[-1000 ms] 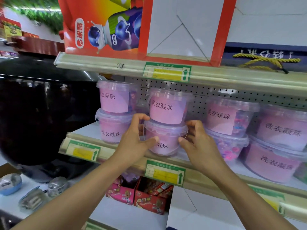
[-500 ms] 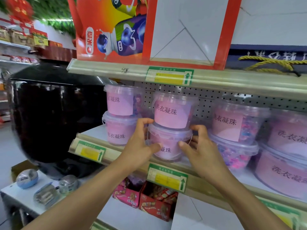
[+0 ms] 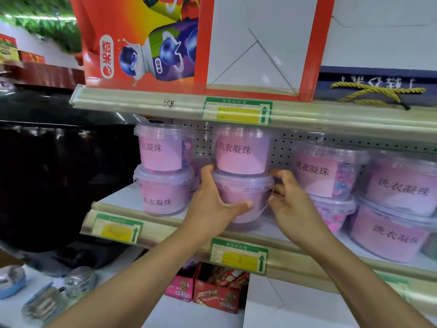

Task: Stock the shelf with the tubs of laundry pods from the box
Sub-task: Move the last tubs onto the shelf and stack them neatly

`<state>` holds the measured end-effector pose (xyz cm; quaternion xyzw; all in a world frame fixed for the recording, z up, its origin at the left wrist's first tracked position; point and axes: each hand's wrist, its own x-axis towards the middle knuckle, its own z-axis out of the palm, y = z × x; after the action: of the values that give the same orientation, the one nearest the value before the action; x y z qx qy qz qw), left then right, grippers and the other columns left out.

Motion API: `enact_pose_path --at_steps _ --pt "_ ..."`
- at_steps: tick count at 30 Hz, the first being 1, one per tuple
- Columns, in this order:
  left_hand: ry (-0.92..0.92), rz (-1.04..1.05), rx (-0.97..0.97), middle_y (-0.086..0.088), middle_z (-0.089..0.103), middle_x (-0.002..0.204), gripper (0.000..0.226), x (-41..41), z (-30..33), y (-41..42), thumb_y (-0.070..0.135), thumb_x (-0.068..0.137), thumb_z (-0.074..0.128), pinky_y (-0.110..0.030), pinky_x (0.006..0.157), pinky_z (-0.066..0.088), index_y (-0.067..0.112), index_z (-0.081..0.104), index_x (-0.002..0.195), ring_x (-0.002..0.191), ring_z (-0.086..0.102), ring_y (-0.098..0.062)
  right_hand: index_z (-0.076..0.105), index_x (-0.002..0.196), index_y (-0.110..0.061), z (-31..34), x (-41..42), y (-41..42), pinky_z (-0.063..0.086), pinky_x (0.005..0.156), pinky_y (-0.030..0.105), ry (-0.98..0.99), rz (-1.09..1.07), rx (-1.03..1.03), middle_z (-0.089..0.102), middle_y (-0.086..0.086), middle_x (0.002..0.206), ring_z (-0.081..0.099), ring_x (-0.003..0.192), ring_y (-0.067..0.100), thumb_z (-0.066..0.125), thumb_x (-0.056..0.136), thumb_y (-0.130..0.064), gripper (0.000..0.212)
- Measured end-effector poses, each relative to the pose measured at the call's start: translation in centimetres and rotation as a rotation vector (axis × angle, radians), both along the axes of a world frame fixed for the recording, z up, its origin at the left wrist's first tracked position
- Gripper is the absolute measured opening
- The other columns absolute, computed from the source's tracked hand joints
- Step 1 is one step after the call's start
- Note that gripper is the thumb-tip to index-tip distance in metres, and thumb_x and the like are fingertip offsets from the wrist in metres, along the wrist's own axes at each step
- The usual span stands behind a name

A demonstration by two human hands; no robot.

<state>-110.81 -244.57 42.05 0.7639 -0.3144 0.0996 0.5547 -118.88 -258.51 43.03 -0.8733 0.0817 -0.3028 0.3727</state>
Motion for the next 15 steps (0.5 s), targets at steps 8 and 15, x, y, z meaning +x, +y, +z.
enact_pose_path --at_steps 8,15 --pt "-0.025 -0.023 -0.063 0.010 0.047 0.126 0.102 -2.3 -0.3 0.8 0.057 0.040 0.082 -0.016 0.083 0.044 0.038 0.023 0.121 0.110 0.050 -0.009 0.037 0.130 -0.028 -1.0 -3.0 1.9 0.047 0.096 0.043 -0.028 0.018 0.053 0.062 -0.003 0.118 0.059 0.110 0.014 0.048 0.087 -0.005 0.050" --pt "-0.008 0.082 -0.124 0.015 0.045 0.104 0.089 -3.8 -0.1 3.0 0.036 0.052 0.088 -0.007 0.062 0.033 0.039 0.022 0.112 0.094 0.046 -0.009 0.039 0.127 -0.027 -0.5 -3.8 3.1 0.043 0.103 0.034 -0.013 0.124 0.043 0.058 -0.004 0.125 0.053 0.118 0.008 0.045 0.088 0.006 0.051"
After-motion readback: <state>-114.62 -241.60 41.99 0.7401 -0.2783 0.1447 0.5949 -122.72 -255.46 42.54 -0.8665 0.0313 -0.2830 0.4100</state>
